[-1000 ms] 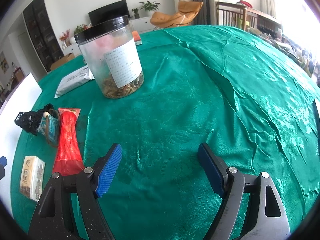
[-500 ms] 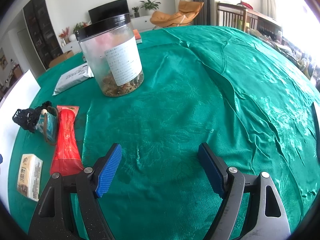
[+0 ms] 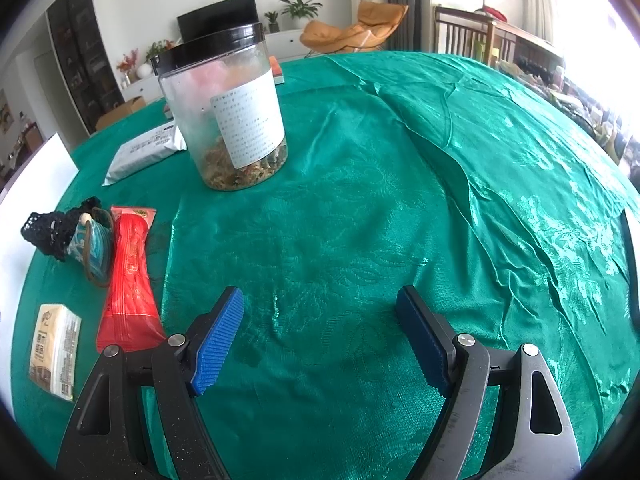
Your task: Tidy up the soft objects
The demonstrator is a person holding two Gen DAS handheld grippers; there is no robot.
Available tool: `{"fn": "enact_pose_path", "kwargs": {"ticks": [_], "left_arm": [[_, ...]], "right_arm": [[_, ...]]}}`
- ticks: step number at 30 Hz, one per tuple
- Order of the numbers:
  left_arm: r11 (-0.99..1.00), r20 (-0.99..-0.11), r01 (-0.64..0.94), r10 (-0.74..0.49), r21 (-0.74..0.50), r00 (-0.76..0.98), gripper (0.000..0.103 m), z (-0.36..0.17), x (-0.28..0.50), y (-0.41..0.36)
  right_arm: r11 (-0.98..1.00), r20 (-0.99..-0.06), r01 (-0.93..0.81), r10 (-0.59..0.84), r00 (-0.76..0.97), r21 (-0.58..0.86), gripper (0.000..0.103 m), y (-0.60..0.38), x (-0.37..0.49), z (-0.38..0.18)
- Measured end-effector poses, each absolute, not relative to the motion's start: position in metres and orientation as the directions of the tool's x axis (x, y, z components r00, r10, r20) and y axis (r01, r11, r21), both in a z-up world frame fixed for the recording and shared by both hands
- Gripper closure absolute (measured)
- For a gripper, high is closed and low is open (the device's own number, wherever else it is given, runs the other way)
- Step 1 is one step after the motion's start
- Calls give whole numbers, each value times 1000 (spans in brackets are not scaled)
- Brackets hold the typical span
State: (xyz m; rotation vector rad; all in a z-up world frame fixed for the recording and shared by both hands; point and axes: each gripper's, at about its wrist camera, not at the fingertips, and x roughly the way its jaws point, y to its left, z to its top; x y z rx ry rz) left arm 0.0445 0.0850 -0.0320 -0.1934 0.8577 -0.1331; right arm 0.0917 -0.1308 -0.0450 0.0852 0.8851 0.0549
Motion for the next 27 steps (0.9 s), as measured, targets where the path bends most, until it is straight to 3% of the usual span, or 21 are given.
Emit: {"fn": "enact_pose_path", "kwargs": {"ticks": [6,9,15,22,24,25,27], "left_arm": [[961,-712,28,-223,-275,665,0,-12,48,99],[953,-743,57,-269,-298,612,0,-20,53,97],[981,-854,112,-193,-159,482,0,-68,58,57],[996,-876,86,-25,19,481,0,-90,67,42],[997,-871,80,-29,11,491,2,-90,68,47],[997,-871,75,-37,1,491,10,-90,69,49],[998,-875,69,-38,-6,483,17,-92,72,51]], "right_arm": [[996,-771,-13,80,632,93,21,-130,92,-45],[996,-773,-13,75,630,86,21,-129,92,-45],[994,-767,-16,97,634,112,21,-132,91,-45],[971,-726,-5,182,663,239,22,-146,85,-34],[968,-653,-114,234,720,221,21,-129,76,-14],[958,-634,-198,286,719,207,21,-115,74,-7],[925,-666,-337,363,651,174,21,-82,84,-2]]}}
